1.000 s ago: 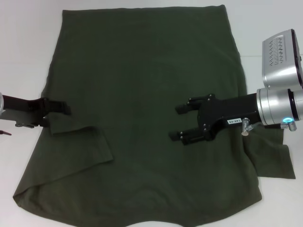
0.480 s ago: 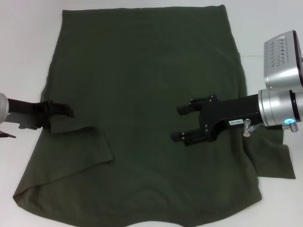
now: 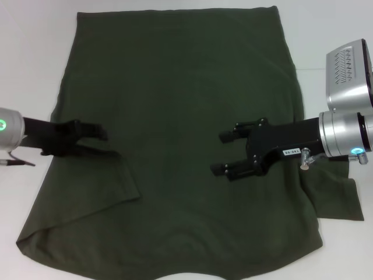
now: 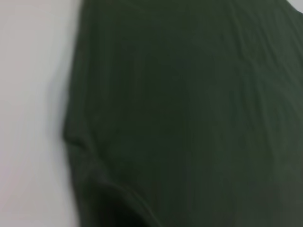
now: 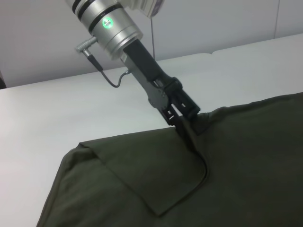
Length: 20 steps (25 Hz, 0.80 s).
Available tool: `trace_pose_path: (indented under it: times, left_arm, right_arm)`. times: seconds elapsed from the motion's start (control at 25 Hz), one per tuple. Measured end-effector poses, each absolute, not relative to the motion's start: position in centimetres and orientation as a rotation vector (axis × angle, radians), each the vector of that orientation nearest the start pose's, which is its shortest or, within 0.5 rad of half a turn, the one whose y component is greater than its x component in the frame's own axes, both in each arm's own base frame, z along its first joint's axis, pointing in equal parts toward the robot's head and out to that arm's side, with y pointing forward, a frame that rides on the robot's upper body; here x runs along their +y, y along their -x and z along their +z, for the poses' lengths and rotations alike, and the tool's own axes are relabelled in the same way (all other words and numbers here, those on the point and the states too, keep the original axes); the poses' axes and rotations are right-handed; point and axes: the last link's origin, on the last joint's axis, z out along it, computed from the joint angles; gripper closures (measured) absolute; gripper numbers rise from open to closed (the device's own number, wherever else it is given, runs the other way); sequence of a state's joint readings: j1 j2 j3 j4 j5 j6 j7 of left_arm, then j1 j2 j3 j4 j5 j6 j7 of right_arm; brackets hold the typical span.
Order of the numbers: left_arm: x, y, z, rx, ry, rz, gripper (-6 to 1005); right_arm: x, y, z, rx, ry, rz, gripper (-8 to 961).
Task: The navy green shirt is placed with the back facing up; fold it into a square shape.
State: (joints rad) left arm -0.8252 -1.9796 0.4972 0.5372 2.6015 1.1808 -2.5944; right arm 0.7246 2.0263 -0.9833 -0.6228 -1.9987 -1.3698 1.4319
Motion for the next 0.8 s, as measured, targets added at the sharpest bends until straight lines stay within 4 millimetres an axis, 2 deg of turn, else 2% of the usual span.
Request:
trace_pose_path:
  times: [0.28, 0.52, 0.64, 0.8]
  left_arm:
    - [43.5, 25.9, 1.5, -1.854, 1.937, -0.429, 139]
    - [44.2, 25.0, 1.0, -1.778, 1.943, -0.559, 138]
    - [43.4, 24.7, 1.0, -1.670, 2.070, -0.650, 138]
    - [41.0, 25.0, 1.1, -1.402, 2.287, -0.750, 138]
  right_arm:
    - [38.2, -21.0, -2.3, 0.347, 2.897, 0.374, 104]
    - [38.3, -21.1, -2.1, 0.353, 2.884, 0.387, 104]
    - [38.7, -21.0, -1.7, 0.382, 2.858, 0.408, 103]
    - [39.3, -20.9, -0.7, 0.495, 2.802, 0.471, 103]
